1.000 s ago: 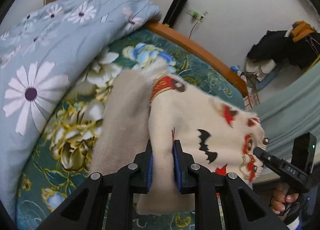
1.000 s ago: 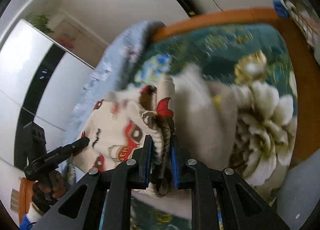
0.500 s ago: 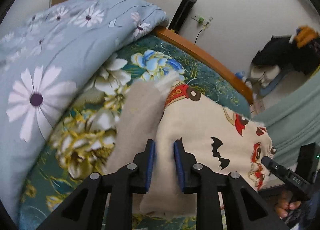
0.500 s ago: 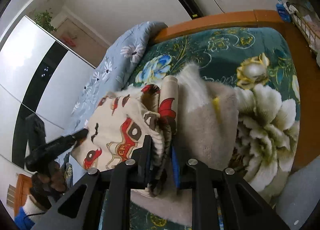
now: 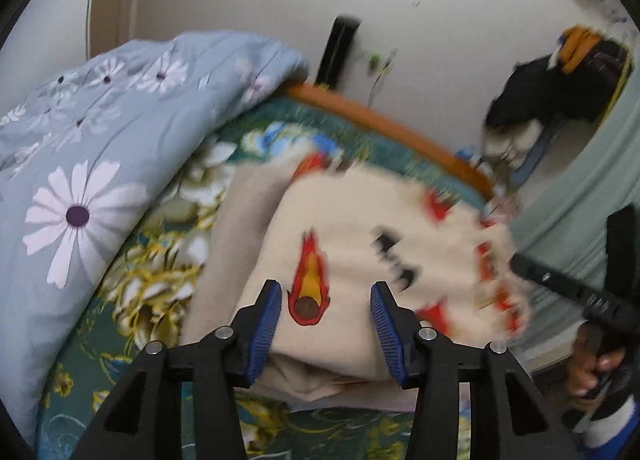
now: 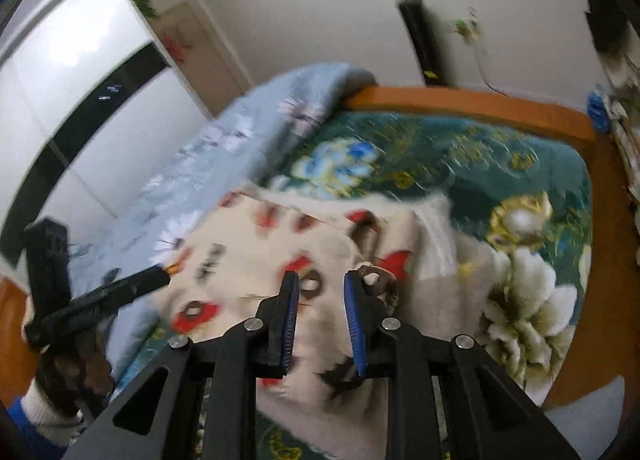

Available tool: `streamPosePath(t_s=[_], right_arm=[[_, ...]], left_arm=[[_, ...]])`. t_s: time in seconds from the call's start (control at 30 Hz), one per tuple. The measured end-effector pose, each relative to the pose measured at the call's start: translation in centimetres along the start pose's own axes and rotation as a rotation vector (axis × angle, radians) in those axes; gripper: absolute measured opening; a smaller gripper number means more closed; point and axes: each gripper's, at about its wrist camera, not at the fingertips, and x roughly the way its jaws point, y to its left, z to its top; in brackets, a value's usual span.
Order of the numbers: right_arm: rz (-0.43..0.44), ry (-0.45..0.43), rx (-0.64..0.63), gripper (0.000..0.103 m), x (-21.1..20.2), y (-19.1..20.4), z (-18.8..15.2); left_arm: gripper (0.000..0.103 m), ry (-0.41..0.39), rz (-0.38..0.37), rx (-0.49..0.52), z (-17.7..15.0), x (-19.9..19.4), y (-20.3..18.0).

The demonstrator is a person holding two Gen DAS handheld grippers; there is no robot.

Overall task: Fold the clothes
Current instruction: 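Lift the folded pants with both grippers and carry them onto the beige blanket stack, then open both grippers to release the pants on the stack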

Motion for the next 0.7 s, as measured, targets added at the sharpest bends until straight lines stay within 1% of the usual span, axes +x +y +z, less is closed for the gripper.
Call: streamPosePath(t_s=[0.1, 0.2, 0.27, 0.33, 0.37, 0.4, 0.47, 0.53, 0.57, 0.6, 0.63, 0.67, 0.7], right_arm=[[-0.009, 0.033, 0.060, 0.021, 1.6, -1.3, -0.2], [-0.011, 0.002, 0.056, 0.023, -0.3, -0.4, -0.5], [-0.015, -0.022, 0.043, 0.023, -2.0, 0.3, -1.3], [-0.026, -0.029, 0.033, 0.024, -3.3, 0.8, -2.9], [-0.041, -0.024, 0.033, 0.027, -3.6, 0.9, -3.8], [-0.056, -0.004, 0.036, 0.029, -3.5, 0.8, -4.7], [-0.093, 0.037, 0.046, 0.036, -3.2, 0.8, -6.5], [-0.126, 0.070, 0.059, 0.039, -2.7, 0.7, -8.1], [-0.122, 0.081, 0.058, 0.046, -2.6, 0.7, -8.8], [-0.128, 0.087, 0.057, 0.050, -2.4, 0.9, -9.5], [-0.135, 0.093, 0.056, 0.057, -2.3, 1.1, -10.1], [-0.134, 0.093, 0.053, 0.058, -2.2, 1.3, -10.5], [-0.133, 0.094, 0.051, 0.058, -2.2, 1.6, -10.8]], left_arm=[[0.049, -0.015, 0.000, -0.040, 0.1, -0.5, 0.1], [0.051, -0.030, 0.006, -0.018, -0.7, -2.3, -1.0], [0.053, -0.031, 0.026, 0.004, -1.8, -3.4, -1.8], [0.061, -0.028, 0.043, 0.012, -3.0, -4.2, -2.5], [0.063, -0.026, 0.044, -0.002, -3.7, -4.5, -2.6], [0.066, -0.023, 0.046, -0.015, -4.4, -4.7, -2.8], [0.069, -0.017, 0.049, -0.041, -5.8, -5.2, -3.2], [0.080, -0.018, 0.062, -0.080, -7.2, -5.6, -3.2], [0.083, -0.020, 0.071, -0.101, -7.9, -5.9, -3.2], [0.087, -0.022, 0.079, -0.117, -8.4, -6.1, -3.2], [0.090, -0.024, 0.087, -0.130, -8.8, -6.4, -3.1], [0.092, -0.027, 0.097, -0.135, -9.2, -6.8, -3.2], [0.096, -0.030, 0.109, -0.136, -9.6, -7.1, -3.4]])
